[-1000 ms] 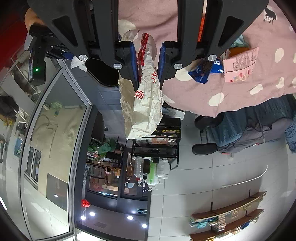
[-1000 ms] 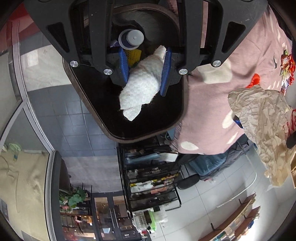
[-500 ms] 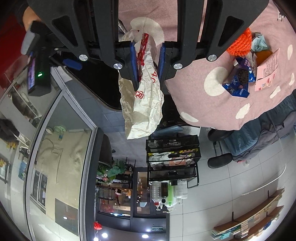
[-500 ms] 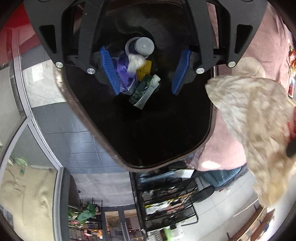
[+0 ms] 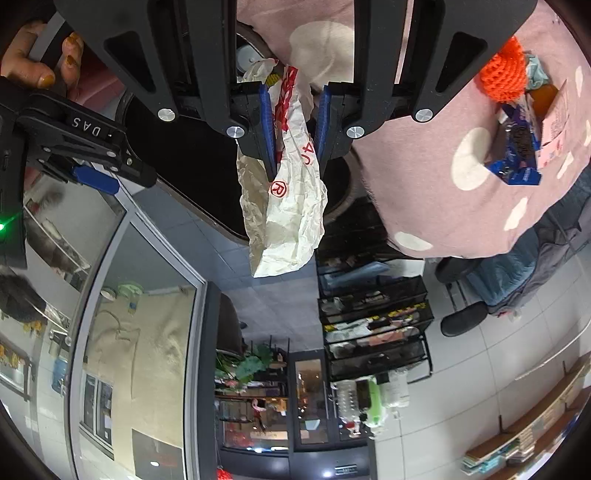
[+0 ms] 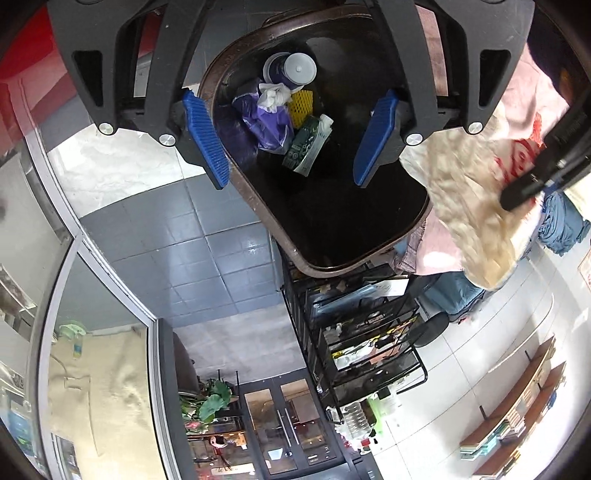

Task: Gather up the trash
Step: 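Lower the white plastic bag into the bin and open the left tool, then move both tools back over the trash on the bed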

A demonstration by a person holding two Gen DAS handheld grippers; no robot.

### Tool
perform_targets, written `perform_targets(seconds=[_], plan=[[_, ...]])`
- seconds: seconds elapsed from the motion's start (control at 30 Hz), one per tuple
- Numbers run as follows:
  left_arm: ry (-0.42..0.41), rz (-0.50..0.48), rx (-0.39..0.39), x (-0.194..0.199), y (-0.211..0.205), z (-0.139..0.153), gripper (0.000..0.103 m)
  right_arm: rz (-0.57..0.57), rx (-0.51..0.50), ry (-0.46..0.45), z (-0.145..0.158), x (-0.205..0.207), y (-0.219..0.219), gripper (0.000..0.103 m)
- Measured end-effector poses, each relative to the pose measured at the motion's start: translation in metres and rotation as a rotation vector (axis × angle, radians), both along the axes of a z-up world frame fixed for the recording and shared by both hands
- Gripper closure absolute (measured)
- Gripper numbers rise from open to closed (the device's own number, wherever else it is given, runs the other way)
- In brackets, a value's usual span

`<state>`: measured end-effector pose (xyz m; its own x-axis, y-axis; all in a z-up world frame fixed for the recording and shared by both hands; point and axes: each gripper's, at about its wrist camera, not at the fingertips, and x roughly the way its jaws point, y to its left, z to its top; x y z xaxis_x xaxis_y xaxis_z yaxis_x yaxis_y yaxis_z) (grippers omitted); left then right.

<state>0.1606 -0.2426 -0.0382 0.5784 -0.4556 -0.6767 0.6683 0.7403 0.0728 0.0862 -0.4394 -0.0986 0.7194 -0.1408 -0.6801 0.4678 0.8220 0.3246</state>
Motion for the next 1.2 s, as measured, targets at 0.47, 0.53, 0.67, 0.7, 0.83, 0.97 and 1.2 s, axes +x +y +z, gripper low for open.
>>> perform_targets(seconds=[0.47, 0.53, 0.67, 0.7, 0.83, 0.97, 1.2], plan=[[0.057, -0.068, 0.110, -0.002, -0.029, -0.029, 0.046, -0.019, 0.002, 0.001, 0.004, -0.003, -0.007, 0.033], [0.054, -0.076, 0.112, -0.004, -0.029, -0.030, 0.031, -0.019, 0.001, -0.001, 0.004, -0.004, -0.008, 0.032], [0.022, -0.091, 0.109, -0.012, -0.030, -0.028, 0.014, -0.034, 0.002, -0.013, 0.005, -0.007, -0.008, 0.024], [0.012, -0.090, 0.112, -0.012, -0.030, -0.028, 0.013, -0.035, 0.005, -0.015, 0.005, -0.007, -0.009, 0.024], [-0.011, -0.088, 0.117, -0.016, -0.028, -0.024, 0.011, -0.033, 0.003, -0.017, 0.006, -0.008, -0.008, 0.023], [-0.047, -0.075, 0.110, -0.023, -0.020, -0.015, 0.009, -0.031, 0.004, -0.020, 0.007, -0.008, -0.008, 0.022], [-0.099, -0.037, 0.063, -0.034, 0.008, 0.003, 0.006, 0.005, 0.011, -0.028, 0.010, -0.001, 0.003, 0.021]])
